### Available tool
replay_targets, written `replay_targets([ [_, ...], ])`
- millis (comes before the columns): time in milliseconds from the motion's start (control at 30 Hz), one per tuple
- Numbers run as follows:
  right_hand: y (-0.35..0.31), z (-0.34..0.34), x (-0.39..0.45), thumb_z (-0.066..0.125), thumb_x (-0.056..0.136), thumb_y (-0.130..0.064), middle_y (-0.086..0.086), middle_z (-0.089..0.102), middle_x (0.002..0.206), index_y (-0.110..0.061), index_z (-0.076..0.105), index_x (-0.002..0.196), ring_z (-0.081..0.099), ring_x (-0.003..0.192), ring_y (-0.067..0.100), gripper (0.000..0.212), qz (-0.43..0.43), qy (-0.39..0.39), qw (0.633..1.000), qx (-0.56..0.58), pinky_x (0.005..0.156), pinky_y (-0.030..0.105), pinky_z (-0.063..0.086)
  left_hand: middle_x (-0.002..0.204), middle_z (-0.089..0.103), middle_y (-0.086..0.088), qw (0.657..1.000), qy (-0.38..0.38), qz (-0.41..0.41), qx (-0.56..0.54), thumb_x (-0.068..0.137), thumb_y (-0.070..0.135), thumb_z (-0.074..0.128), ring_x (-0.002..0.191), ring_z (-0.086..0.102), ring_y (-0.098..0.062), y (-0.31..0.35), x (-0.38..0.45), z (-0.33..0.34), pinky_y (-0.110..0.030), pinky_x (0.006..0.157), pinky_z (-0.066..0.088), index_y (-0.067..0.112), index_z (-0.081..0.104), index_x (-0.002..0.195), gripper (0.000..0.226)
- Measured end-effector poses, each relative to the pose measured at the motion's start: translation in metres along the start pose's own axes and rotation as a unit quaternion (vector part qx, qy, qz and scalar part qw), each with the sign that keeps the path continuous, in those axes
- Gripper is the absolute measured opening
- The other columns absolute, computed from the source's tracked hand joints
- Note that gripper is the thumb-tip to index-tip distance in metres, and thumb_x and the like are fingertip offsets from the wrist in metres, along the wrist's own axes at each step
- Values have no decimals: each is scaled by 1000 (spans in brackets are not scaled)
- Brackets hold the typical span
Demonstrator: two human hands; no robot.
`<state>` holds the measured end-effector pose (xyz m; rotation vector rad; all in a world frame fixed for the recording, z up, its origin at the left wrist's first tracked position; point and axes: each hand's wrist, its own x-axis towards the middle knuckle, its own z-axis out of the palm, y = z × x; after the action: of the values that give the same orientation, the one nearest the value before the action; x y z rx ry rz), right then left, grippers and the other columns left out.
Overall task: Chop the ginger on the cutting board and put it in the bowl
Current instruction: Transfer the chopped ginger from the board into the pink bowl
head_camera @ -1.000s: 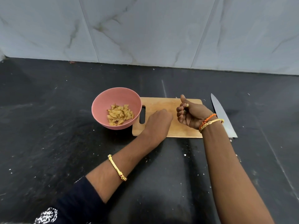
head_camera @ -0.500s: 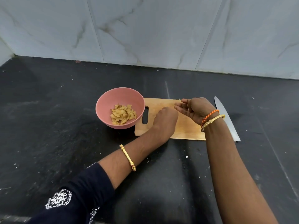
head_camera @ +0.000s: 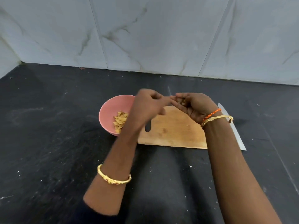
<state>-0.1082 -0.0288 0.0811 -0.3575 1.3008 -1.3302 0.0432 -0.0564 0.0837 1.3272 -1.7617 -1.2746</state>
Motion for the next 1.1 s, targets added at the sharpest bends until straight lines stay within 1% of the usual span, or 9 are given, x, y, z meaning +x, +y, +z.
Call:
replay_targets([
  [133, 6, 44, -3, 37, 88, 19, 15, 67, 82, 0, 59, 74, 67, 76, 19, 33, -164, -12, 984, -74, 71, 25, 59, 81, 67, 0, 999, 8, -31, 28, 89, 18, 59, 65, 60, -5, 2, 8, -61, -16, 58, 51, 16, 67, 88, 9],
  [233, 26, 73, 6, 44, 82, 13, 8, 70, 77, -9, 61, 65, 69, 74, 19, 32, -312, 3, 927, -210, 72, 29, 59, 86, 66, 7, 995, -21, -43, 86, 92, 12, 53, 76, 58, -3, -12, 11, -82, -17, 60, 47, 20, 69, 87, 18],
  [333, 47, 88, 14, 58, 84, -6, 2, 68, 82, -6, 72, 82, 61, 68, 9, 14, -290, -83, 825, -479, 60, 17, 51, 86, 65, 5, 992, 2, -44, 115, 91, 13, 54, 83, 62, -10, -28, 11, -84, -24, 66, 50, 21, 66, 81, 17],
  [400, 55, 90, 18, 58, 86, -8, -2, 65, 88, -9, 72, 89, 57, 66, 9, 15, -268, -113, 799, -526, 54, 11, 44, 86, 66, 2, 988, -5, -51, 147, 91, 17, 56, 88, 65, -16, -40, 12, -83, -31, 74, 53, 21, 66, 84, 13],
  [567, 46, 93, 9, 49, 88, 4, 5, 70, 95, -7, 70, 94, 63, 80, 13, 25, -343, -77, 807, -475, 62, 7, 48, 89, 65, 12, 976, 44, -39, 208, 87, 31, 61, 98, 59, -15, -57, 16, -82, -50, 100, 37, 32, 65, 75, 13],
  [733, 47, 93, 9, 47, 87, 5, 0, 72, 90, -13, 59, 104, 68, 82, 13, 28, -293, -95, 836, -454, 64, 12, 53, 84, 48, 19, 967, 109, -2, 231, 79, 23, 70, 116, 42, -16, -56, 15, -81, -43, 95, 28, 23, 69, 68, 10],
  [833, 48, 91, 10, 56, 86, 1, -2, 68, 90, -16, 49, 123, 64, 79, 10, 41, -307, -63, 837, -448, 65, 9, 50, 109, 52, 10, 971, 123, -14, 203, 71, 24, 75, 123, 40, -17, -58, 19, -81, -50, 101, 32, 27, 65, 60, 15],
  [967, 47, 86, 8, 71, 82, -12, 6, 65, 98, -13, 48, 124, 63, 88, 18, 48, -297, -13, 813, -500, 76, 25, 53, 144, 34, 0, 960, 125, -33, 249, 79, 21, 66, 134, 27, -19, -63, 19, -78, -47, 106, 18, 30, 64, 110, 32],
  [1100, 54, 70, 10, 69, 85, -27, 12, 58, 117, -10, 46, 125, 61, 101, 25, 50, -79, 33, 815, -573, 78, 28, 47, 143, 33, -3, 959, 155, -44, 232, 81, 19, 63, 130, 35, -21, -81, 14, -72, -49, 107, 26, 27, 41, 136, 59],
])
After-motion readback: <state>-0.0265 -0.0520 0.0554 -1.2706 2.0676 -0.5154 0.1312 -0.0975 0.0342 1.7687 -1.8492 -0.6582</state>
